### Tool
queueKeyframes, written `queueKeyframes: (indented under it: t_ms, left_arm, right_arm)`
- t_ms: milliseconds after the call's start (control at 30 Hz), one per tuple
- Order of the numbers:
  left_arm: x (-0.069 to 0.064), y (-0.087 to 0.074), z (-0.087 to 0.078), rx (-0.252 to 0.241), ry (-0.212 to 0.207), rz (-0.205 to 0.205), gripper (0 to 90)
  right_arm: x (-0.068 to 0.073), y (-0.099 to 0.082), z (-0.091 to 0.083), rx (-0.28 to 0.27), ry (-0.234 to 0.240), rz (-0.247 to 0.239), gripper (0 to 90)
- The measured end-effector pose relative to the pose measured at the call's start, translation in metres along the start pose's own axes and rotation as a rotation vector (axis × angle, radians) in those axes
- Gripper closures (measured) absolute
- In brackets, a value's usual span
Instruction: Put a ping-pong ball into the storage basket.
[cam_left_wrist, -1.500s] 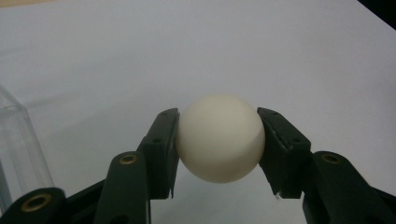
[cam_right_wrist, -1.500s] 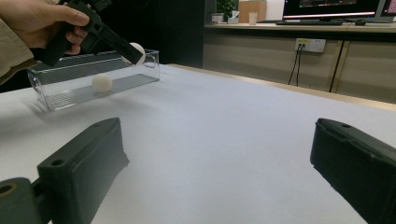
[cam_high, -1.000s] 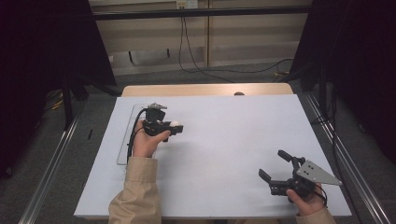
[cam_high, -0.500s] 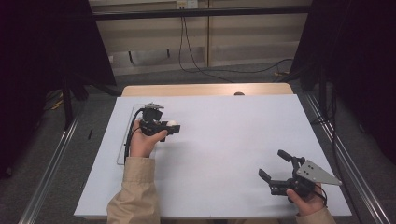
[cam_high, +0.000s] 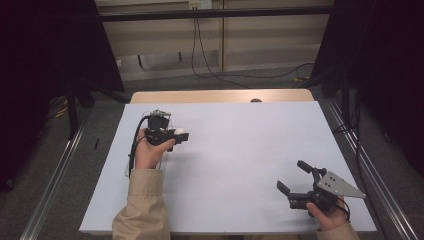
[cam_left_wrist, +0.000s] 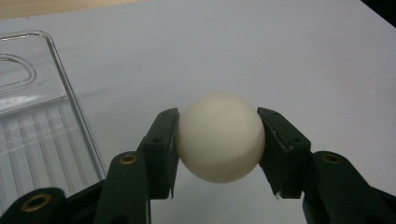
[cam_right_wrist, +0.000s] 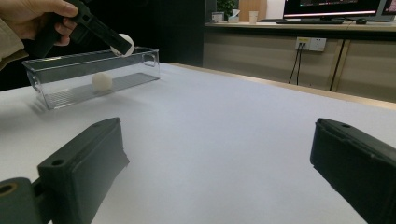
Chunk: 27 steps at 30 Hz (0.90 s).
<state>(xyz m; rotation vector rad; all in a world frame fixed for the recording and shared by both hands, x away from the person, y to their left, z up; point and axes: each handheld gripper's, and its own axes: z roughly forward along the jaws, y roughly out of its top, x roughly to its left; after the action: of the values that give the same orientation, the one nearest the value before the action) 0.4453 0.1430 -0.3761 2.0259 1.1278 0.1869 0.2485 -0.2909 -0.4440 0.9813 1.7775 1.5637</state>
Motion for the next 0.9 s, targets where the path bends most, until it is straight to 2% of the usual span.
queueKeyframes:
  t_ms: [467, 700, 900]
  left_arm:
    - [0.005, -0.003, -0.007, -0.007, 0.015, -0.007, 51.2]
    - [0.009, -0.005, -0.012, -0.022, 0.021, -0.029, 51.2]
    - [0.008, -0.004, -0.014, -0.021, 0.033, -0.02, 51.2]
  right_arm:
    - [0.0, 0.0, 0.0, 0.0, 0.001, 0.001, 2.5]
    - [0.0, 0.0, 0.001, -0.002, 0.001, -0.002, 2.5]
    - [0.001, 0.0, 0.0, -0.001, 0.001, -0.003, 2.5]
